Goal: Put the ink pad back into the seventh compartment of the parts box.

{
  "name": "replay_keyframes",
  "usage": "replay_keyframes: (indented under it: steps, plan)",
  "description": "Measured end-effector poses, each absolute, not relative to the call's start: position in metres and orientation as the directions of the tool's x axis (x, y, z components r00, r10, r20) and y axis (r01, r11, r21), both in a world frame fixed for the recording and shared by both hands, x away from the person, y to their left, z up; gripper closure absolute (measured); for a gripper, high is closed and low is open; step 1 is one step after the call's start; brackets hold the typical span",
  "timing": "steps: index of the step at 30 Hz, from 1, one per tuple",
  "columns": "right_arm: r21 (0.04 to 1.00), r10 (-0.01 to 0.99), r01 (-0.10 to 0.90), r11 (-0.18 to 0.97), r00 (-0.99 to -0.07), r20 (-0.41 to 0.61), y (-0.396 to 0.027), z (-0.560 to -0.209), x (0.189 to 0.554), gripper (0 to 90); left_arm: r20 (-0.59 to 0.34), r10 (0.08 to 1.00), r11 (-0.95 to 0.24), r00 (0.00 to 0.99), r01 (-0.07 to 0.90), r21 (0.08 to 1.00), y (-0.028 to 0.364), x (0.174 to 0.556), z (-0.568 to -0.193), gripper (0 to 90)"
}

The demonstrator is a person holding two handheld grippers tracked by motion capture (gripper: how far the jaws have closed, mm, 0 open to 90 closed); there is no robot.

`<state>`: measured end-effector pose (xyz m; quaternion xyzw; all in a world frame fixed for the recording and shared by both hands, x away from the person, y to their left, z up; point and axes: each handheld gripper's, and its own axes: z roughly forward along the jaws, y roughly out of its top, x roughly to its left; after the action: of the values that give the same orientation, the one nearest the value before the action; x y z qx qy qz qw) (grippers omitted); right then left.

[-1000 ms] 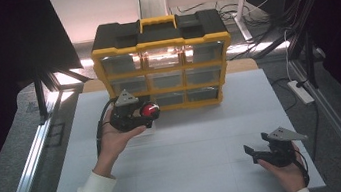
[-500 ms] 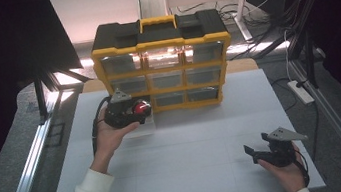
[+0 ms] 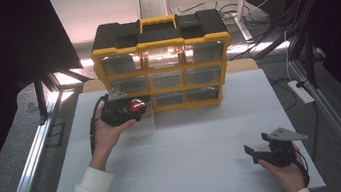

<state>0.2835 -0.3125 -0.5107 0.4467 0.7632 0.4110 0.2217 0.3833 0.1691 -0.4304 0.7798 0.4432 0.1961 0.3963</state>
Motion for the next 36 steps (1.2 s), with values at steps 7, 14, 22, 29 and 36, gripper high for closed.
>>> replay_keyframes:
  steps: [7,14,22,29,36]
  plan:
    - [0.825,0.864,0.500,0.264,-0.503,0.028,-0.312,-0.511,0.283,17.1,-0.053,0.863,-0.274,0.503,0.554,0.786,0.176,0.389,-0.436,29.9]
    - [0.825,0.864,0.500,0.265,-0.503,0.027,-0.312,-0.511,0.283,17.1,-0.056,0.869,-0.266,0.491,0.560,0.785,0.178,0.391,-0.438,29.8]
    - [0.824,0.864,0.500,0.265,-0.502,0.027,-0.312,-0.511,0.283,17.2,-0.061,0.871,-0.261,0.488,0.563,0.784,0.178,0.392,-0.440,29.8]
    - [0.824,0.864,0.500,0.266,-0.502,0.026,-0.312,-0.511,0.283,17.2,-0.061,0.871,-0.263,0.487,0.568,0.780,0.178,0.394,-0.443,29.7]
    - [0.824,0.863,0.500,0.267,-0.504,0.026,-0.312,-0.511,0.283,17.2,-0.066,0.871,-0.261,0.486,0.574,0.776,0.176,0.396,-0.448,29.2]
